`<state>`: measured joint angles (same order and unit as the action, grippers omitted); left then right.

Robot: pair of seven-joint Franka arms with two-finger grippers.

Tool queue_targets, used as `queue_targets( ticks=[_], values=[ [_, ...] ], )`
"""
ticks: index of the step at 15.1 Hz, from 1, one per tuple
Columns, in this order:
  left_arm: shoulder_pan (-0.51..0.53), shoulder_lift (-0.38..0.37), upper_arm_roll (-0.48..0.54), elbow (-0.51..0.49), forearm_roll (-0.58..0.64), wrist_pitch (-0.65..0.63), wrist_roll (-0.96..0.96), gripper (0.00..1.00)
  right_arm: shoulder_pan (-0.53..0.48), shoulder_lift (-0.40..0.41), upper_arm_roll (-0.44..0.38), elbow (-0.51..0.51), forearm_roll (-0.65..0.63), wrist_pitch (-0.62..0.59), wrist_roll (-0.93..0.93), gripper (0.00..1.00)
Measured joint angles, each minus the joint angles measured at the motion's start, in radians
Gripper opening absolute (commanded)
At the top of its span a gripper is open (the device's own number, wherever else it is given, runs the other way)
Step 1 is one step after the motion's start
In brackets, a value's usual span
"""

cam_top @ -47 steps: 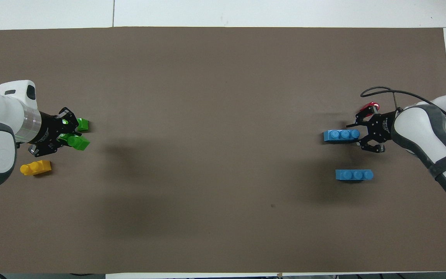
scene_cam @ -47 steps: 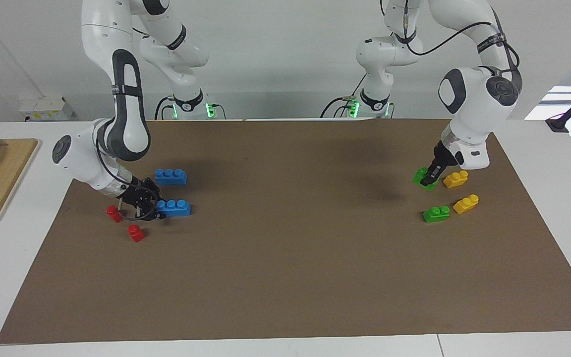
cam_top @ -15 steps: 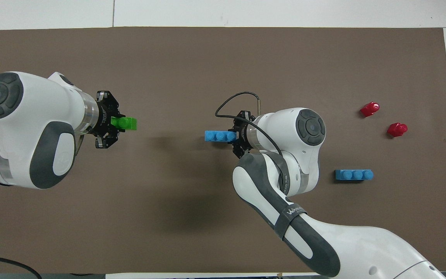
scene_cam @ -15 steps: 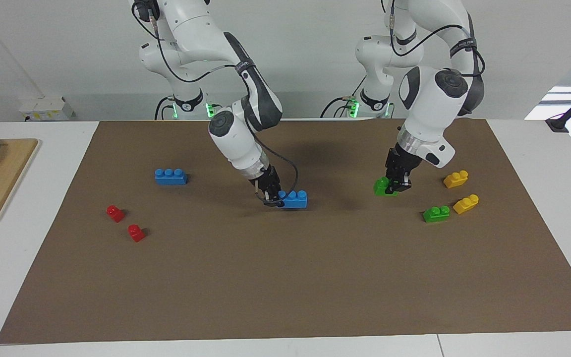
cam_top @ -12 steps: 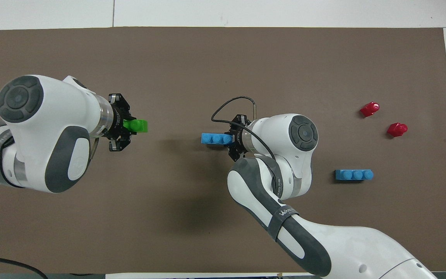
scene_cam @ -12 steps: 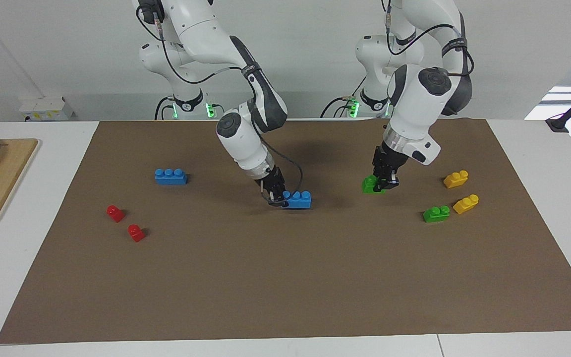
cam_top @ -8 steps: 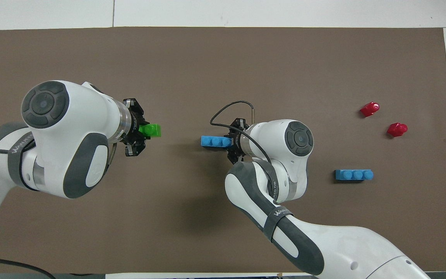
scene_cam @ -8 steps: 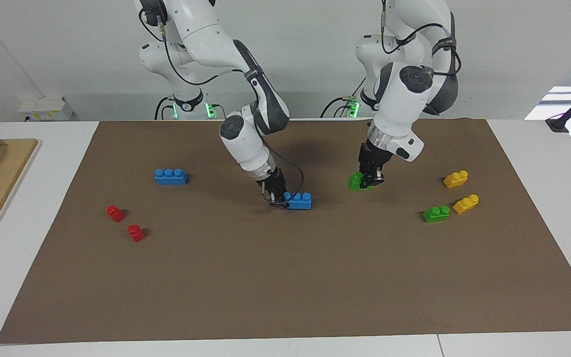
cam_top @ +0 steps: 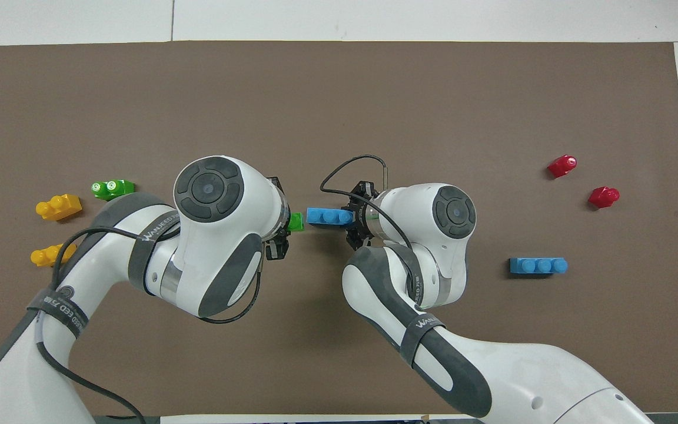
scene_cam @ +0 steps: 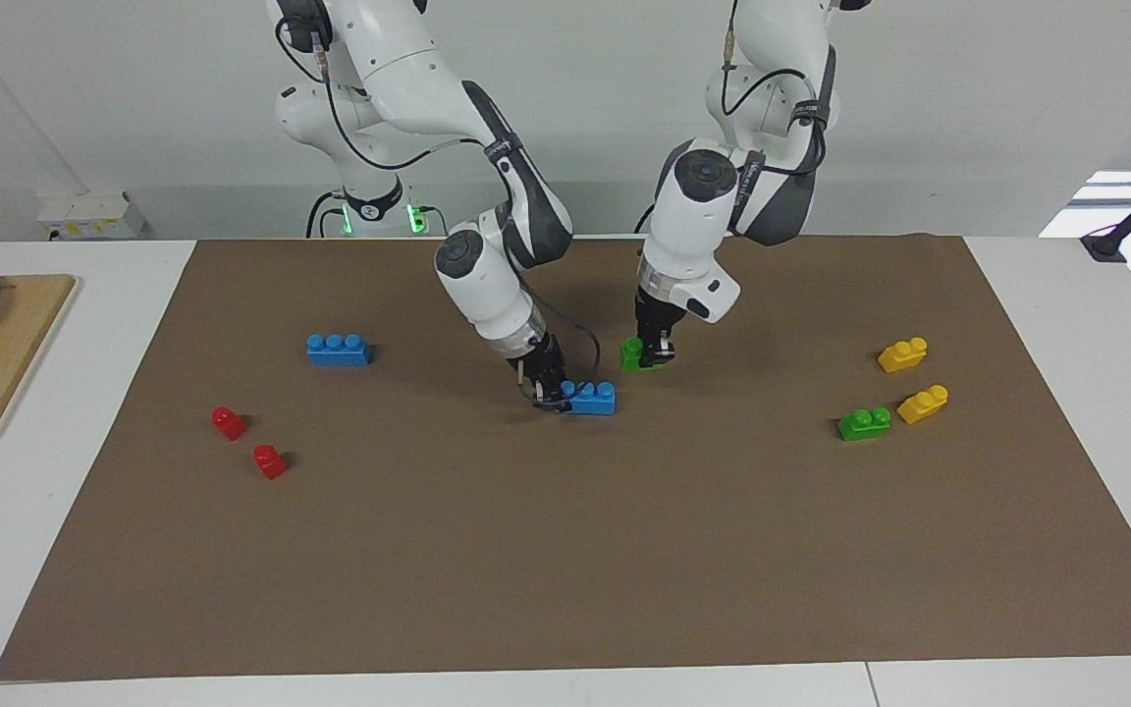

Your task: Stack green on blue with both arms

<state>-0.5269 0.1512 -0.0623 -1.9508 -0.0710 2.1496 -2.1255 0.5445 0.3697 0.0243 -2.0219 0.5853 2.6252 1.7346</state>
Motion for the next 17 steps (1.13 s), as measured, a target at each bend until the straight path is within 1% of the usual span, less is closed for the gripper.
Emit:
queue_targets(
  ticks=[5,7,10,17],
  values=[
    [-0.021,0.114,0.001,0.124,0.005,-0.001,-0.032,0.00,0.000,0.000,0.000,0.000,0.001,0.000,0.000,0.00],
    [-0.029,0.147,0.002,0.155,0.011,-0.001,-0.036,0.00,0.000,0.000,0.000,0.000,0.001,0.000,0.000,0.00],
    [-0.039,0.166,0.002,0.166,0.036,-0.001,-0.040,0.00,0.000,0.000,0.000,0.000,0.001,0.000,0.000,0.00],
    [-0.066,0.173,0.001,0.166,0.046,0.000,-0.041,0.00,-0.001,0.000,-0.001,0.000,0.003,0.000,0.001,0.00]
  ],
)
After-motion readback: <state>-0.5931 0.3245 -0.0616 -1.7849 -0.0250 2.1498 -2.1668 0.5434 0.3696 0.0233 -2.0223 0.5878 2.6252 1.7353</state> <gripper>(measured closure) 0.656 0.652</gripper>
